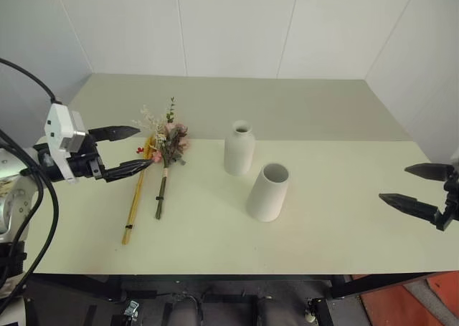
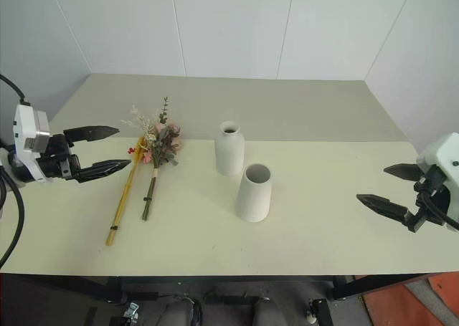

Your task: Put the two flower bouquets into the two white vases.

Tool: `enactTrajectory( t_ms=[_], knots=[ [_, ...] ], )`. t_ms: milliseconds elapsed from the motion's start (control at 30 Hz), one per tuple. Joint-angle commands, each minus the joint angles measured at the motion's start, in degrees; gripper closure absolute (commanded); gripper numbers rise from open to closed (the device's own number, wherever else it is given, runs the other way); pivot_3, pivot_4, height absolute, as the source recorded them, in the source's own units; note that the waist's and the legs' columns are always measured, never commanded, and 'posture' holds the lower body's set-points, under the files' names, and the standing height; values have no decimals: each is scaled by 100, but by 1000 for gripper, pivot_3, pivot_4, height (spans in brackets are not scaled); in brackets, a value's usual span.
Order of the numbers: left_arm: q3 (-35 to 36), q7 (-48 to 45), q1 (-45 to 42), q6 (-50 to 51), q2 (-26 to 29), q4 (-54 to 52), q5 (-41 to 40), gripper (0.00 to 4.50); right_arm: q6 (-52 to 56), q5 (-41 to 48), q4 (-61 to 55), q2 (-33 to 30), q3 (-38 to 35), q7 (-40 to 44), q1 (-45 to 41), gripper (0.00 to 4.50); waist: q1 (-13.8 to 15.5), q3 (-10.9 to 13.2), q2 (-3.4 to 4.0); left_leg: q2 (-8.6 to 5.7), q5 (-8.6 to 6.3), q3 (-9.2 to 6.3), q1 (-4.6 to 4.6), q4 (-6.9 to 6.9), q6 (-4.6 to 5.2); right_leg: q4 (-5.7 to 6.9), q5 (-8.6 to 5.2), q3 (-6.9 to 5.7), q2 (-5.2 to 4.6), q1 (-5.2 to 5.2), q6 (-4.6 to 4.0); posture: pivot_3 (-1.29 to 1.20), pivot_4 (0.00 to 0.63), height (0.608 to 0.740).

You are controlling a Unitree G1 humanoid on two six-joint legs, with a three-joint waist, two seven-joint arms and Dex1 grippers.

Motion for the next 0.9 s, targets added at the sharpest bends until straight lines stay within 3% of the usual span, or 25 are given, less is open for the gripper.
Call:
enactTrajectory(
  t_ms=[33, 400, 633, 767, 900],
  knots=[
    [263, 29, 43, -36, 73, -116, -92, 455, -50, 41, 28, -103, -138, -11, -94, 0, 1, 0, 0, 0, 0, 0, 0, 0, 0, 0, 0, 0, 0, 0, 0, 0, 150, 740],
    [489, 426, 291, -95, -40, -339, -39, 455, -88, 74, 59, -132, -15, 16, -200, 0, 1, 0, 0, 0, 0, 0, 0, 0, 0, 0, 0, 0, -1, -1, -1, 0, 150, 740],
    [745, 2726, 842, 2359, 127, -1182, 327, 455, -42, 179, -39, -203, 71, -15, -334, 0, -34, 0, 0, 1, 0, 0, 2, -4, 0, 1, 0, 1, 0, -1, 2, 0, 150, 740],
    [221, 3660, 256, 4053, 126, -1108, 408, 455, 177, 917, -244, -309, 301, -109, -1129, 0, -33, 1, -1, -2, 0, 0, 5, -3, 0, 5, 1, 1, -1, -2, 2, 0, 150, 740],
    [-494, 4098, -598, 4919, -190, -880, 494, 455, 283, 1479, -358, -531, 918, -170, -2016, 0, -5, 2, -2, -1, 0, -5, 9, -4, -1, 10, 1, -2, 1, 0, -1, 0, 150, 740]
  ],
)
